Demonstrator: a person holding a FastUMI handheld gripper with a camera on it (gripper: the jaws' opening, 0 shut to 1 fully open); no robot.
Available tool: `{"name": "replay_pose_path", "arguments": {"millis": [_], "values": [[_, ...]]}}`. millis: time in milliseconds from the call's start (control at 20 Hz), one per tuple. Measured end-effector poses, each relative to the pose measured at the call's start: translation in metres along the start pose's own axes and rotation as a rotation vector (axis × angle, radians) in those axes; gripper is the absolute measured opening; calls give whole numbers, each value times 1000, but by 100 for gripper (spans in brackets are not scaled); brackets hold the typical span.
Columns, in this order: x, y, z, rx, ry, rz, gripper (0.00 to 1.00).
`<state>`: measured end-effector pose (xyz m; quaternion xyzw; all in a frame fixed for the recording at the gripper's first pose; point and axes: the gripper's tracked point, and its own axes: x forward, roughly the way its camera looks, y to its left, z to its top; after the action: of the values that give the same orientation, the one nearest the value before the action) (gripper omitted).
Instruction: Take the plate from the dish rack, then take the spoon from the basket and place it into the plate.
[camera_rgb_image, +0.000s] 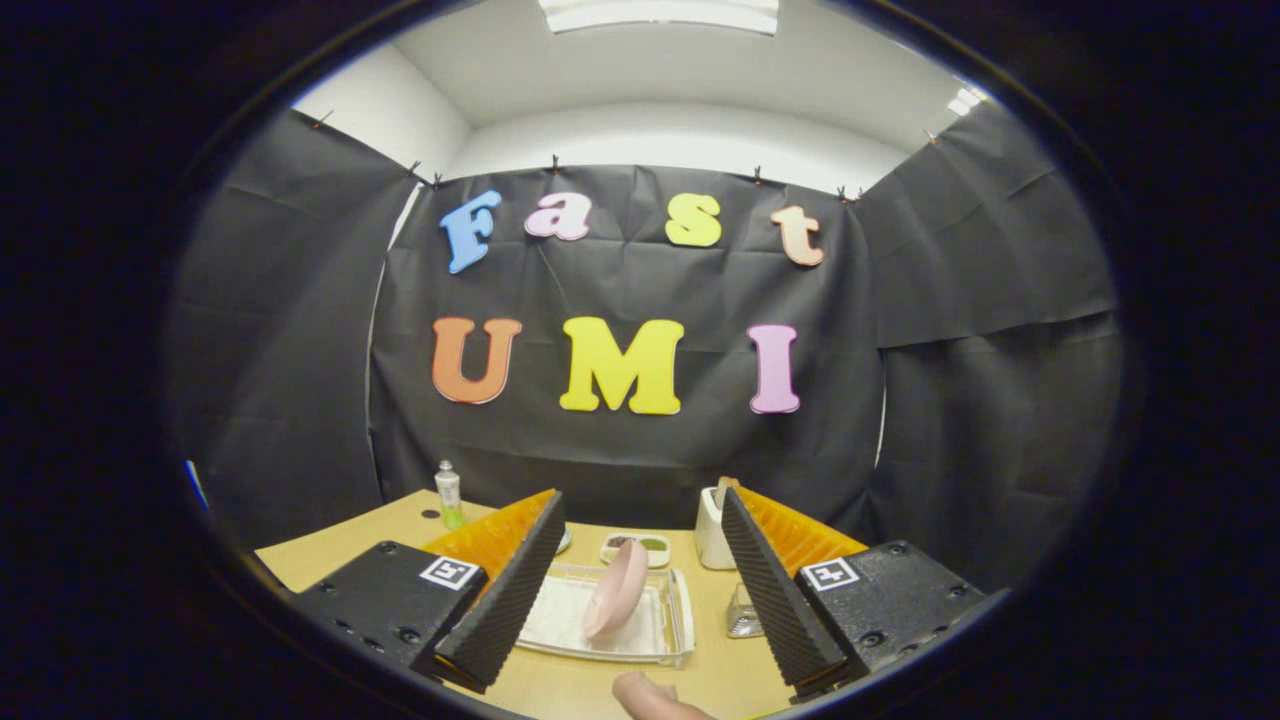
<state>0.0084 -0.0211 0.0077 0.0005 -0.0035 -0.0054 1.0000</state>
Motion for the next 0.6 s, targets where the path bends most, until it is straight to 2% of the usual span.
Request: {"name": "replay_pose_path", "arguments": {"millis": [350,600], "values": [[7,-16,11,21,9,-10,100],[29,-20,4,11,57,-18,100]]}}
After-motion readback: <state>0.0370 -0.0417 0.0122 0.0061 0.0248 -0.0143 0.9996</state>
